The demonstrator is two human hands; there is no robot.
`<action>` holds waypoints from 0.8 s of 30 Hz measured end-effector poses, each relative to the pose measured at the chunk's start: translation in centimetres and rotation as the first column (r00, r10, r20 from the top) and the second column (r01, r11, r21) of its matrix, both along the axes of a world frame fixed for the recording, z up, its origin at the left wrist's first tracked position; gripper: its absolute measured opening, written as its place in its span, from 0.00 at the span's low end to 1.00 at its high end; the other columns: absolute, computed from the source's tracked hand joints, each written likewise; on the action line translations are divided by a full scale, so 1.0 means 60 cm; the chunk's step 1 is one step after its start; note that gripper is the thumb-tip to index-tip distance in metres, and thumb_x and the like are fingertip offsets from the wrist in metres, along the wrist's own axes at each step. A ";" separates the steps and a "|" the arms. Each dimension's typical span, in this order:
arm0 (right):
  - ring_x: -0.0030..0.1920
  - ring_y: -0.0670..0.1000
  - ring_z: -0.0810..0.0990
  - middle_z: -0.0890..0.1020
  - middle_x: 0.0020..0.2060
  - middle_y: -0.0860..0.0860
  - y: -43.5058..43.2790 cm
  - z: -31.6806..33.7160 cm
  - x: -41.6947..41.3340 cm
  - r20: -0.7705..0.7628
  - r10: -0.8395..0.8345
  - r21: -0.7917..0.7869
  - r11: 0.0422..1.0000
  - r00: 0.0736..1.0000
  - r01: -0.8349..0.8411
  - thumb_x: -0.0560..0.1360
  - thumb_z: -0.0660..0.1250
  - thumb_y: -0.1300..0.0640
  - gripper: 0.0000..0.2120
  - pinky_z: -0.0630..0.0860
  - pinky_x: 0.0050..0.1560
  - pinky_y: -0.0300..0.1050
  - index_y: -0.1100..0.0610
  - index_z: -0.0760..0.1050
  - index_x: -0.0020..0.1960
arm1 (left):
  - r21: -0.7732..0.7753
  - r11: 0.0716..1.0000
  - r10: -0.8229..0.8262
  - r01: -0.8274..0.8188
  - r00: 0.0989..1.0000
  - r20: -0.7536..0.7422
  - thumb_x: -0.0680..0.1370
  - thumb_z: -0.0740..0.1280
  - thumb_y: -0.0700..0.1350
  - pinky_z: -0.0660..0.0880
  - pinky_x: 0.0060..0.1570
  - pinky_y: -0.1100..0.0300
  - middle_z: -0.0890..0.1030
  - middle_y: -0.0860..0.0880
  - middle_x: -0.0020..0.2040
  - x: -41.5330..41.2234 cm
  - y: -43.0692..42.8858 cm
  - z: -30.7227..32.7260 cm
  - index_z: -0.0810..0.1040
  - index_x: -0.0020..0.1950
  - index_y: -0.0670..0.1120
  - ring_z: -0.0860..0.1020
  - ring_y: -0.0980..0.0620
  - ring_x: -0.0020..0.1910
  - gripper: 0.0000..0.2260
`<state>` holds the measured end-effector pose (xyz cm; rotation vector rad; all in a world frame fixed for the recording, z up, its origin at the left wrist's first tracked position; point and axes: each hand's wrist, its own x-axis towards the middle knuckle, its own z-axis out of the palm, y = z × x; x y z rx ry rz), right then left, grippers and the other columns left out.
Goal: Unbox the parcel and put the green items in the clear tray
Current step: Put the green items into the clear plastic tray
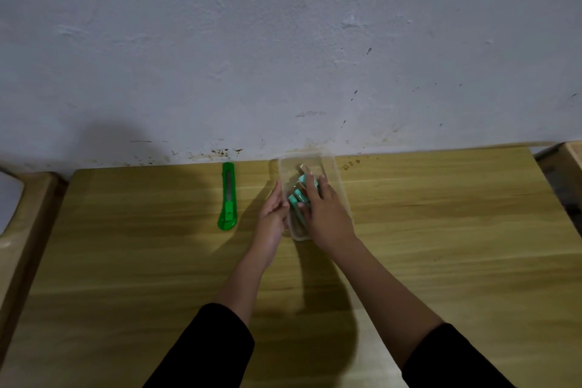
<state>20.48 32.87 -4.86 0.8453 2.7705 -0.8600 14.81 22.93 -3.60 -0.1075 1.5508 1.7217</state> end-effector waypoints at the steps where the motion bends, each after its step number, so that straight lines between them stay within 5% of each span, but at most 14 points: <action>1: 0.75 0.58 0.52 0.51 0.76 0.57 -0.005 -0.001 -0.004 0.003 -0.018 0.037 0.999 1.000 0.018 0.80 0.50 0.49 0.28 0.59 0.72 0.53 0.52 0.43 0.76 | -0.001 1.000 -0.008 0.008 1.000 -0.002 0.79 0.54 0.32 0.75 0.44 0.67 0.67 0.44 0.72 -0.002 -0.001 -0.002 0.60 0.74 0.48 0.75 0.59 0.50 0.24; 3: 0.74 0.58 0.55 0.54 0.75 0.58 -0.013 -0.003 -0.013 0.004 -0.050 0.088 0.995 0.999 0.050 0.80 0.49 0.48 0.26 0.59 0.72 0.53 0.50 0.45 0.76 | 0.003 1.000 -0.020 0.020 1.000 -0.008 0.79 0.54 0.32 0.72 0.49 0.62 0.67 0.44 0.72 -0.005 -0.002 -0.004 0.59 0.74 0.48 0.74 0.58 0.49 0.24; 7: 0.72 0.59 0.58 0.58 0.74 0.59 -0.011 -0.003 -0.023 0.001 -0.067 0.110 0.992 0.998 0.067 0.80 0.50 0.47 0.26 0.60 0.70 0.54 0.49 0.48 0.75 | -0.046 0.998 -0.052 0.049 0.997 -0.064 0.80 0.55 0.34 0.67 0.67 0.54 0.63 0.44 0.74 -0.008 0.003 0.001 0.57 0.74 0.49 0.67 0.49 0.69 0.24; 15: 0.75 0.58 0.54 0.51 0.76 0.57 0.005 0.020 0.031 -0.017 0.071 -0.110 0.991 0.997 -0.072 0.77 0.60 0.58 0.32 0.62 0.72 0.52 0.52 0.48 0.76 | -0.044 0.998 -0.044 0.041 0.996 -0.084 0.80 0.54 0.34 0.71 0.62 0.56 0.62 0.44 0.74 -0.007 0.005 0.000 0.57 0.74 0.51 0.67 0.47 0.70 0.24; 24: 0.66 0.60 0.69 0.68 0.68 0.61 -0.014 0.006 0.022 -0.175 -0.082 -0.015 0.997 0.981 0.080 0.76 0.62 0.61 0.24 0.70 0.64 0.50 0.58 0.63 0.71 | -0.056 0.995 -0.083 0.078 0.992 -0.098 0.80 0.54 0.34 0.67 0.67 0.51 0.64 0.44 0.74 -0.010 0.004 -0.004 0.56 0.75 0.50 0.68 0.47 0.69 0.24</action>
